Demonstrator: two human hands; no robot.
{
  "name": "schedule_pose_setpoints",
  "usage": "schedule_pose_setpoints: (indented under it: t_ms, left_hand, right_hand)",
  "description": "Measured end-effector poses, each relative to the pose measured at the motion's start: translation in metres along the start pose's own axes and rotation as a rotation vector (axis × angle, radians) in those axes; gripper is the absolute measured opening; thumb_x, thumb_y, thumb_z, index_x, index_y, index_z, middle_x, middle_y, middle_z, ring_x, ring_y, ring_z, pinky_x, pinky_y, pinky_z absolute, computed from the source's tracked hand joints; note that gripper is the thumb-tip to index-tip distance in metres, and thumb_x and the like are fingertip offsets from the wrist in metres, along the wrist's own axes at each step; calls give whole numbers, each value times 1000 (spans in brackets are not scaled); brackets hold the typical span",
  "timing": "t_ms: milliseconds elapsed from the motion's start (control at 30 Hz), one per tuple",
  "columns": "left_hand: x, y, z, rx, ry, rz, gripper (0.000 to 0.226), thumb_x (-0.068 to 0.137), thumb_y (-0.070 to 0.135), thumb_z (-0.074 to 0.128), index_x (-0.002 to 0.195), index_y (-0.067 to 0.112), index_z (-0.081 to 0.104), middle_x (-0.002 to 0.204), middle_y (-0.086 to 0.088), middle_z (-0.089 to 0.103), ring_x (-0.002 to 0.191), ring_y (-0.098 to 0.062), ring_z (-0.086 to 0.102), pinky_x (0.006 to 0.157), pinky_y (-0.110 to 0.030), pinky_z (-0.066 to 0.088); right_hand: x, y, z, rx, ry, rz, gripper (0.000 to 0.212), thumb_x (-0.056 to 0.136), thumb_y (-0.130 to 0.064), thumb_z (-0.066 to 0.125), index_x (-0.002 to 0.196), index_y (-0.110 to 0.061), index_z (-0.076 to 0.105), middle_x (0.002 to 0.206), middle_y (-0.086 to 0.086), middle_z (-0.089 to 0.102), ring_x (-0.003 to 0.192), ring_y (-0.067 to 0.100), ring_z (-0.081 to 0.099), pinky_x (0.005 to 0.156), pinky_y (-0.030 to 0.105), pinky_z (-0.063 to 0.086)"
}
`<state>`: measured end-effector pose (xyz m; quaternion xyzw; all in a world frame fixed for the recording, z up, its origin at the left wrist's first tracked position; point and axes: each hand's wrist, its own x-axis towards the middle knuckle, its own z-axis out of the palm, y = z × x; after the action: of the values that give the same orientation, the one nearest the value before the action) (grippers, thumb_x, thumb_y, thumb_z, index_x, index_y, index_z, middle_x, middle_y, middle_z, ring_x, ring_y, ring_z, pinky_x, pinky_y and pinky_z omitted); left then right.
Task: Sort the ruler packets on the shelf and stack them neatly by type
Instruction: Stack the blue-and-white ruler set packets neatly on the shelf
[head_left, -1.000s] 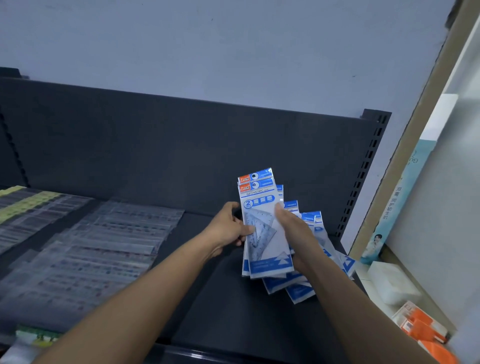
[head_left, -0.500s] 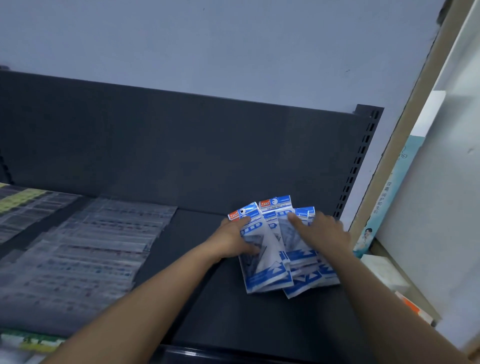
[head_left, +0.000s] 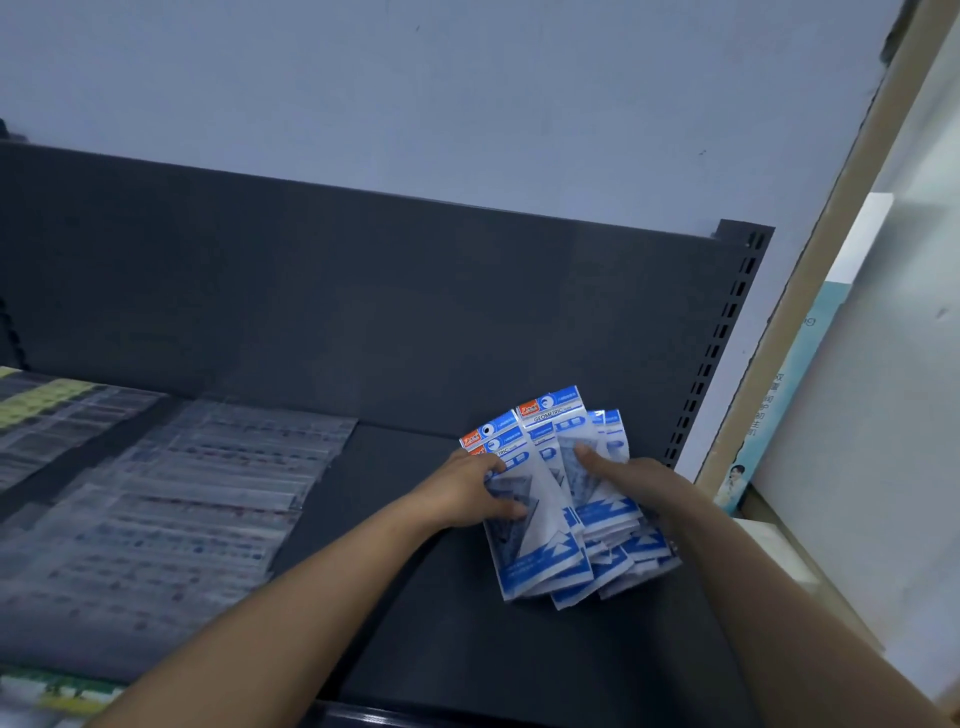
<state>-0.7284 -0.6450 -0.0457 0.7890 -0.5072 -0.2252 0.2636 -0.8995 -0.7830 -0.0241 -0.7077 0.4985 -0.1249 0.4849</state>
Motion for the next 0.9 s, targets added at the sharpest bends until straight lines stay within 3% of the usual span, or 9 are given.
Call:
schedule_pose_setpoints:
  t_ms: [67,167,300,367,433,533,633,733,900]
  left_hand:
    - [2,-1,2,-30,18,7,62,78,48,73,129,24,49,135,1,36,116,-13,44,89,-24,38]
    - [5,-6,1,-89,45,0,57,71,48,79,113,22,50,118,4,43,99,-10,48,79,-25,41]
    - [6,-11,-6,-292,-36,-26,56,63,34,87,95,19,44,83,-2,58,65,-15,55,64,-33,51]
    - [5,-12,-15,-324,-94,-33,49,70,14,84,94,17,41,76,-7,59,60,-21,59,66,-39,57]
    - [0,-10,-27,-138,-37,42,46,70,11,82,92,18,42,77,-3,59,67,-22,58,71,-39,55]
    - [-9,-9,-42,416,299,196,82,50,49,88,114,24,43,109,4,46,100,-18,47,85,-33,41]
    - [-16,-13,-46,726,528,400,136,43,69,78,151,25,7,153,-6,12,142,-23,12,113,-42,10]
    - [-16,-14,-53,913,529,561,142,48,76,70,153,21,-8,160,-10,-15,147,-26,-16,114,-57,-10]
    - [-18,-10,-60,1103,483,639,138,47,83,63,152,9,13,160,-12,13,149,-26,4,113,-64,-3]
  right_hand:
    - [0,-6,4,41,-66,-42,74,53,-67,76,100,-11,69,96,11,73,86,29,71,76,37,57]
    - [-8,-18,11,-23,-194,-153,55,63,-43,86,105,-11,70,93,6,76,84,23,73,77,36,58]
    - [2,-20,17,-237,-176,-256,104,25,-54,95,114,-14,60,99,-1,74,88,17,72,79,39,59]
    - [4,-20,20,-262,-183,-312,110,21,-52,95,117,-18,54,103,-3,72,93,16,71,81,40,59]
    - [-13,-30,24,-291,-175,-349,97,36,-39,96,118,-21,46,107,-4,68,97,16,68,83,40,58]
    - [-23,-40,26,-398,-173,-416,83,54,-30,91,119,-24,40,109,-6,64,97,14,65,85,40,56]
    - [-30,-54,29,-539,-177,-525,80,56,-31,89,117,-26,38,106,-6,63,93,14,64,82,41,56]
    - [-31,-65,33,-673,-213,-565,79,57,-35,89,114,-24,35,106,-4,61,93,15,62,81,41,56]
    - [-32,-65,32,-647,-332,-590,95,58,-38,90,135,-32,35,121,-13,58,108,8,57,95,32,49]
